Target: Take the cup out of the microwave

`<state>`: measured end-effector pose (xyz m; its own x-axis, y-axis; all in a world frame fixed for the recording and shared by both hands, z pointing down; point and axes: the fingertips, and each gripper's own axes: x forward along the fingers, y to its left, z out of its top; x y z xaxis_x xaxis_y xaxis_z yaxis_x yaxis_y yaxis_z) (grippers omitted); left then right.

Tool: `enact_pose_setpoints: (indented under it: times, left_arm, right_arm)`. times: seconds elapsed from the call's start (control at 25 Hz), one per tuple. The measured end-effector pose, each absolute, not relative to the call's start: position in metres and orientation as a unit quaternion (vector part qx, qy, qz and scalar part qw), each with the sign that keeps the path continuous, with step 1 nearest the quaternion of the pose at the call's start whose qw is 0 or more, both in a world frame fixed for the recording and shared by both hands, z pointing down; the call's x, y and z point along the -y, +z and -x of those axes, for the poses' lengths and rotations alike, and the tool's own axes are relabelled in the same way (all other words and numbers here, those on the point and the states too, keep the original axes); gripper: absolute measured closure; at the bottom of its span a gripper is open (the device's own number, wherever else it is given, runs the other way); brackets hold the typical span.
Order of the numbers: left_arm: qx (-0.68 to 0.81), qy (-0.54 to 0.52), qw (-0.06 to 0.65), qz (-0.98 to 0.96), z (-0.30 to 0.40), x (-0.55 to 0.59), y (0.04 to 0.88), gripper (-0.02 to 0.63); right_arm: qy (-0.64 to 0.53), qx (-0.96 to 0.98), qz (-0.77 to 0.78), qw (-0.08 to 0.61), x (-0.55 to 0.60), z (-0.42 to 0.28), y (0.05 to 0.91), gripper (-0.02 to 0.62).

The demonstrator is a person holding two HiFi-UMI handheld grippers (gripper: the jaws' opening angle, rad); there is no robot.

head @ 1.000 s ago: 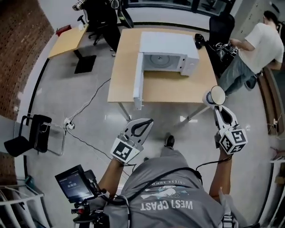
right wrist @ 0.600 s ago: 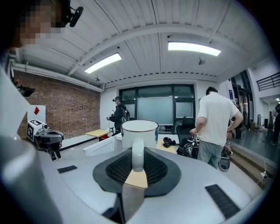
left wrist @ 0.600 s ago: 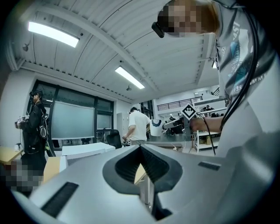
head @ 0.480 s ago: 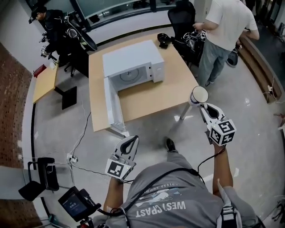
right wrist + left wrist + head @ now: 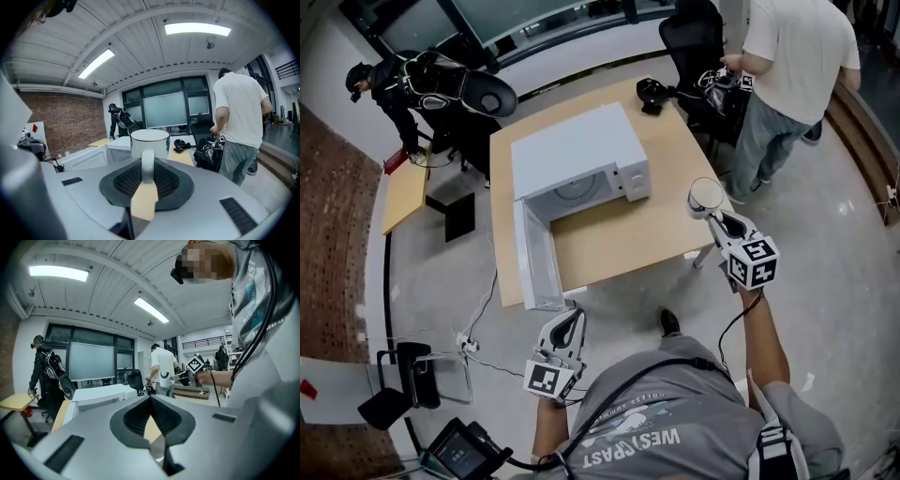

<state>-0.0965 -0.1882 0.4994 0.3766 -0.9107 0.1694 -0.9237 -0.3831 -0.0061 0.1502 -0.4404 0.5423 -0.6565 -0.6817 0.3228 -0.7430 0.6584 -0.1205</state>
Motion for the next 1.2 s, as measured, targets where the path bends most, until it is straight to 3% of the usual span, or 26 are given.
enact_pose_setpoints:
  times: [0.36,0.72,1.2]
  left_arm:
    - [0.606,0.094,0.071,-0.786,0.103,0.228,0.49,0.563]
    - [0.653,0.115,0.092,-0.743,0.114,0.253,0.503,0.562]
    - [0.688,0.141,0.118,-0.703,0.134,0.271,0.506,0.563]
  right_arm:
    - [0.138,0.899,-0.378,0.174,0.565,-0.133,0.592,0.526]
    - [0.162,0.892,-0.358,0.225,0.688,-0.093,0.698,0.525]
    - [0.172,0.887,-0.332,0.271,0.759,-0.035,0.789,0.525]
